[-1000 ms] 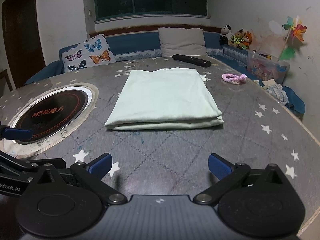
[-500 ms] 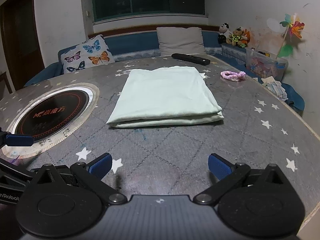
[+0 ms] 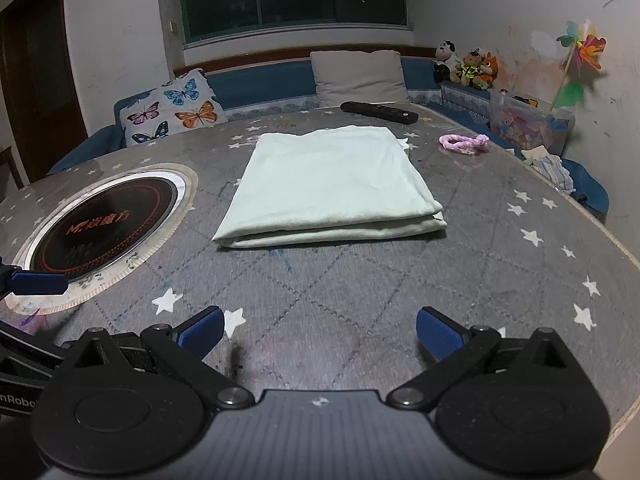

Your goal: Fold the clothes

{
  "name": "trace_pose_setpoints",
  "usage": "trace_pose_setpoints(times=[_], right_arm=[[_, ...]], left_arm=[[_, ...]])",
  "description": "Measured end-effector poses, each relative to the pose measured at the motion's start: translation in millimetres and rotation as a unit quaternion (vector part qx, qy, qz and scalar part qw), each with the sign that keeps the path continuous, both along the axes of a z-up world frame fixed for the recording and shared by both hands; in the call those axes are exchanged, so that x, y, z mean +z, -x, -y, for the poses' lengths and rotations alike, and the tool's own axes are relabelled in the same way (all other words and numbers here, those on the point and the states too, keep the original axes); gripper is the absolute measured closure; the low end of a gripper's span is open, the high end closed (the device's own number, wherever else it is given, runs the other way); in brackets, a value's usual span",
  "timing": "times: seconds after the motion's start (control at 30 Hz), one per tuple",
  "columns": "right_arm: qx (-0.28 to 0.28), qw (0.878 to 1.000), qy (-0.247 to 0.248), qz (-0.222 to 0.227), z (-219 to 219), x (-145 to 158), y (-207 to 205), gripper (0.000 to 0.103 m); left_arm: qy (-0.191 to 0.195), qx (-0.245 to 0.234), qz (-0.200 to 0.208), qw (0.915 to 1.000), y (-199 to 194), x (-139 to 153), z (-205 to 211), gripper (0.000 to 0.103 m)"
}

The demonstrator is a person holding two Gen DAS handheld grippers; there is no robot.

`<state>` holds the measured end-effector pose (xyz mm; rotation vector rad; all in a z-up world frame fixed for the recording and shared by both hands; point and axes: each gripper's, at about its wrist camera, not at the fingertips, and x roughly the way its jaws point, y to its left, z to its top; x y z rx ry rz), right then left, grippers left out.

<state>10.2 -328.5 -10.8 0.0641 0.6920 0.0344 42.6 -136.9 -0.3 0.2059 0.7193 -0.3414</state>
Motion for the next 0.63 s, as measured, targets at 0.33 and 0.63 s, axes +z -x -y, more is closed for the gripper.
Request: trace_pose_setpoints(times=[0.33,0.63], right_arm=[[0.000,1.000,-0.001,0.000,-0.9,-0.6,4.0,0.000],[0.000,1.000,-0.001,0.002,-1.8,0.0,6.6,0.000]], left_arm=[[-0.002,-0.005,0.003,1.0000,5.1,-0.2,3.8,0.000],[-0.003,-0.004,0.009,0.9999,8.0,1.2,4.0,0.000]])
